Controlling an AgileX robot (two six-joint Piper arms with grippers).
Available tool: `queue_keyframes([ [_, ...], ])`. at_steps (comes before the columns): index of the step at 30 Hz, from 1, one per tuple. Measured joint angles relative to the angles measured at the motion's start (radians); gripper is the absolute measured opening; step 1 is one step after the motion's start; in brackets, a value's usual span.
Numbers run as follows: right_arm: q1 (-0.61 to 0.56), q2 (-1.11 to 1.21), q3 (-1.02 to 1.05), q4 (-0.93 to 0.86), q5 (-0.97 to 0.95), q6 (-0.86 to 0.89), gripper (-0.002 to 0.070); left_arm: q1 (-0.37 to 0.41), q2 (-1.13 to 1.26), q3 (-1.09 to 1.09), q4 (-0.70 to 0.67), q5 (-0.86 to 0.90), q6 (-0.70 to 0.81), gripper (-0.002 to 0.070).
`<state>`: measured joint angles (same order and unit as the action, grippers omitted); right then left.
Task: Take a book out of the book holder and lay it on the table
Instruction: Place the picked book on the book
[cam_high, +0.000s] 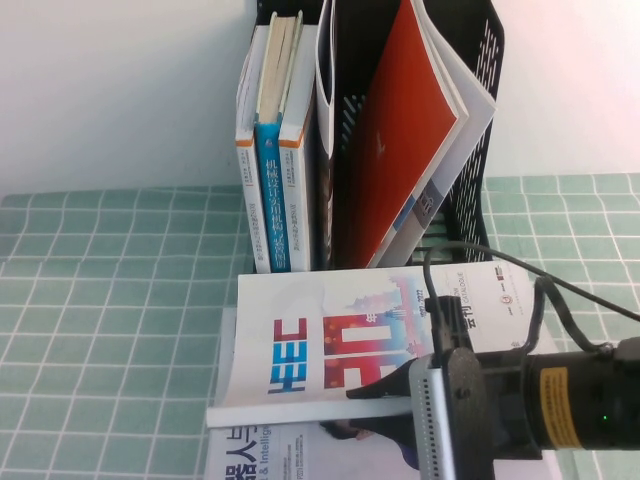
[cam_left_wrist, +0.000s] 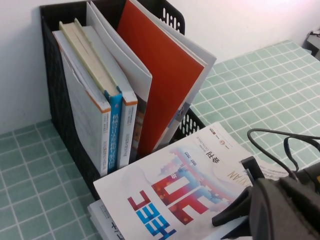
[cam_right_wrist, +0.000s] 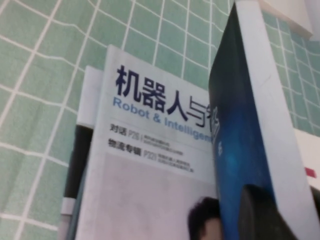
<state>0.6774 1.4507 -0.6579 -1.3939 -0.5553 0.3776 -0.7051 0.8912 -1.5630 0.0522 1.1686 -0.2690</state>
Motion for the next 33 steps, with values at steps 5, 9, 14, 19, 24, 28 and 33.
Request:
queue_keyframes([
  [5, 0.0, 0.053, 0.0, 0.011, -0.034, 0.039, 0.013, 0.0, 0.0, 0.0, 0.0, 0.021, 0.0, -0.0001],
  [9, 0.0, 0.079, 0.0, 0.002, -0.056, 0.131, 0.0165, 0.0, 0.0, 0.0, 0.0, 0.021, 0.001, -0.0001],
  [14, 0.0, 0.082, 0.0, -0.142, -0.114, 0.372, 0.0349, 0.0, 0.0, 0.0, 0.002, 0.021, 0.016, -0.0001],
  [19, 0.0, 0.074, -0.006, -0.317, -0.3, 0.595, 0.0397, 0.0, 0.0, 0.0, 0.002, -0.018, 0.046, -0.0001],
  [24, 0.0, 0.02, -0.018, -0.355, -0.429, 0.635, 0.0363, 0.0, -0.005, 0.017, 0.002, -0.095, 0.073, -0.0003],
  [28, 0.0, -0.072, -0.078, -0.377, -0.396, 0.636, 0.0189, 0.0, -0.059, 0.135, 0.002, -0.242, 0.091, -0.0003],
  [33, -0.002, -0.248, -0.169, -0.383, -0.16, 0.625, 0.0026, 0.0, -0.192, 0.394, 0.026, -0.502, 0.105, -0.0003],
])
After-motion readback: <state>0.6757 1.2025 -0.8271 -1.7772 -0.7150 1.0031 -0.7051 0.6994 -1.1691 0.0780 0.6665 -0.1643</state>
